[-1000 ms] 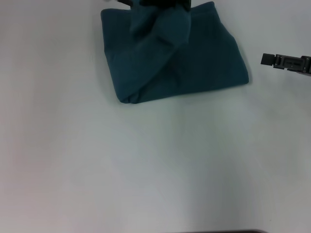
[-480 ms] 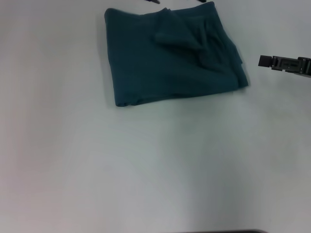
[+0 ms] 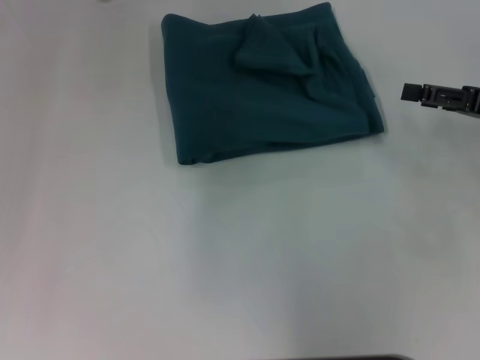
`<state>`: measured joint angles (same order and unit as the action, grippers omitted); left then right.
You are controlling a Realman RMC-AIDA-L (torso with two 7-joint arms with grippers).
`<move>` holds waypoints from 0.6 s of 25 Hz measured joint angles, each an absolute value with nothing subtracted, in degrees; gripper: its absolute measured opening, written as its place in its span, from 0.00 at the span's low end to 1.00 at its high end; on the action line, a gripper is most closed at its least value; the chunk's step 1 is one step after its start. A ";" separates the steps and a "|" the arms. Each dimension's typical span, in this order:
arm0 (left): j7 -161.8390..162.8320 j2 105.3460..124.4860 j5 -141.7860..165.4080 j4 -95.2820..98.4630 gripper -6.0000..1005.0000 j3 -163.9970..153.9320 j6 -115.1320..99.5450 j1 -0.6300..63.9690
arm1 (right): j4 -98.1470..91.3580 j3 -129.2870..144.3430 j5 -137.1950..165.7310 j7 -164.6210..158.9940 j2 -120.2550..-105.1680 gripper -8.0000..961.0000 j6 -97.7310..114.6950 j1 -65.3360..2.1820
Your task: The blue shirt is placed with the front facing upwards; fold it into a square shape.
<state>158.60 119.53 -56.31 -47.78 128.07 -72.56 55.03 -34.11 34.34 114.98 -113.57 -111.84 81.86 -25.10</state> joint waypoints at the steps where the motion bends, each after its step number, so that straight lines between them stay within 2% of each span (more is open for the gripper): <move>1: 158.63 119.21 -57.01 -48.87 0.65 128.77 -73.76 53.41 | -34.15 34.42 114.98 -114.04 -111.66 0.93 81.82 -25.29; 5: 158.62 117.78 -60.46 -51.92 0.79 133.10 -78.61 46.72 | -34.63 34.68 116.58 -117.26 -110.69 0.93 81.66 -27.05; 10: 157.77 116.70 -63.56 -52.72 0.87 136.55 -82.00 39.57 | -34.99 34.70 125.09 -125.45 -108.26 0.93 81.59 -33.68; 12: 156.56 116.65 -64.91 -52.90 0.86 137.18 -83.32 37.06 | -35.83 34.73 129.76 -128.49 -107.72 0.93 81.69 -37.13; 13: 155.94 116.64 -65.49 -52.95 0.86 137.47 -84.03 36.14 | -37.64 35.01 134.44 -131.40 -107.67 0.93 81.83 -40.39; 15: 154.68 116.65 -66.34 -53.05 0.86 138.16 -85.50 34.28 | -38.91 35.66 136.89 -133.05 -107.86 0.93 81.90 -42.38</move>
<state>154.68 116.65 -66.34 -53.05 138.16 -85.50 34.28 -38.91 35.66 136.89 -133.05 -107.86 81.90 -42.38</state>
